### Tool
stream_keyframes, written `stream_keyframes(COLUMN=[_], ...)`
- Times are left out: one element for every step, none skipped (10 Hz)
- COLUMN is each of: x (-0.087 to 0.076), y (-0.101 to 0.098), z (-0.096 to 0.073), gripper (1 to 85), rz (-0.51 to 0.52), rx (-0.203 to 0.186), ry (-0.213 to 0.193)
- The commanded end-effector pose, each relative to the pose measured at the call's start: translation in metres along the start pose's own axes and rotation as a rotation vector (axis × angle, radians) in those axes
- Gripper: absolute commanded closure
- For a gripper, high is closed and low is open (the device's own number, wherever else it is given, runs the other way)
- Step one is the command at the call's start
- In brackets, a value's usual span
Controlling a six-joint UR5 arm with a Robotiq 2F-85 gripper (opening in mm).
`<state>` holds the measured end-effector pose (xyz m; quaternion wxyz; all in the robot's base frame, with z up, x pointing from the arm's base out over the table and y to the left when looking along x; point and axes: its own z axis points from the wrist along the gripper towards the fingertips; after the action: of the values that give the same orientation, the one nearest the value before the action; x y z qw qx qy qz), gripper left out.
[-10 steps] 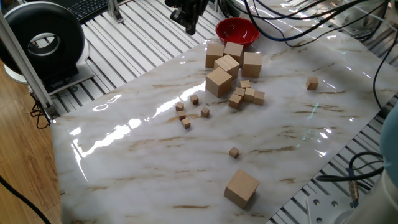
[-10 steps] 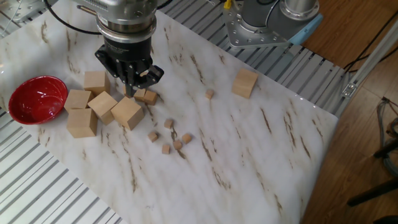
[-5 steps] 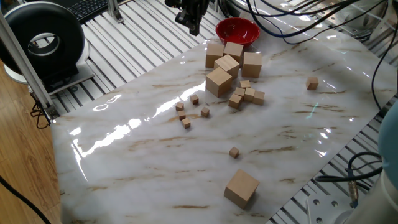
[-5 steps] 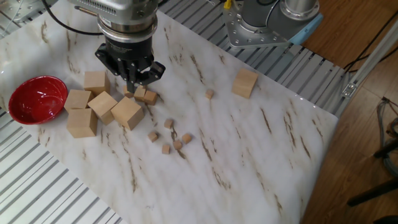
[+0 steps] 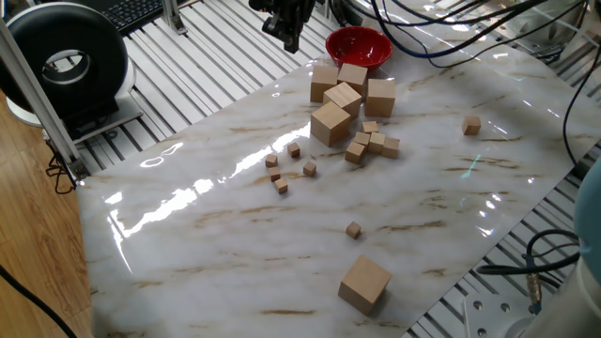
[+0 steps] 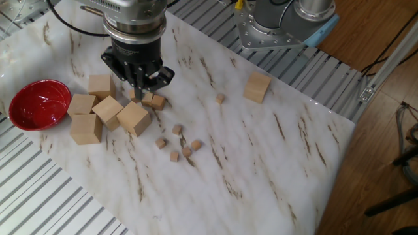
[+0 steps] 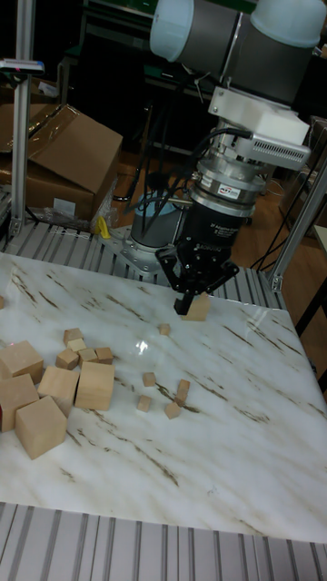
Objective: Stack the blocks in a vertical line of five
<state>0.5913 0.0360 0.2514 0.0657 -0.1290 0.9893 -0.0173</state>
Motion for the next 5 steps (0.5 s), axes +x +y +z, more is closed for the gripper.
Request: stream_keyframes(x=[-0.0117, -0.0098, -0.0106, -0.0126, -0.0121], y=[0.0166, 0.0127, 0.0124, 0.0139, 0.0141], z=[-0.0023, -0.0020, -0.0020, -0.0033, -0.0042], gripper=[84.7, 84.7, 84.7, 84.7, 84.7], rz=[0.079, 0.088, 0.093, 0.103, 0.108], rx=[-0.068, -0.052, -0.052, -0.056, -0.056], ry=[-0.043, -0.036, -0.039, -0.048, -0.048])
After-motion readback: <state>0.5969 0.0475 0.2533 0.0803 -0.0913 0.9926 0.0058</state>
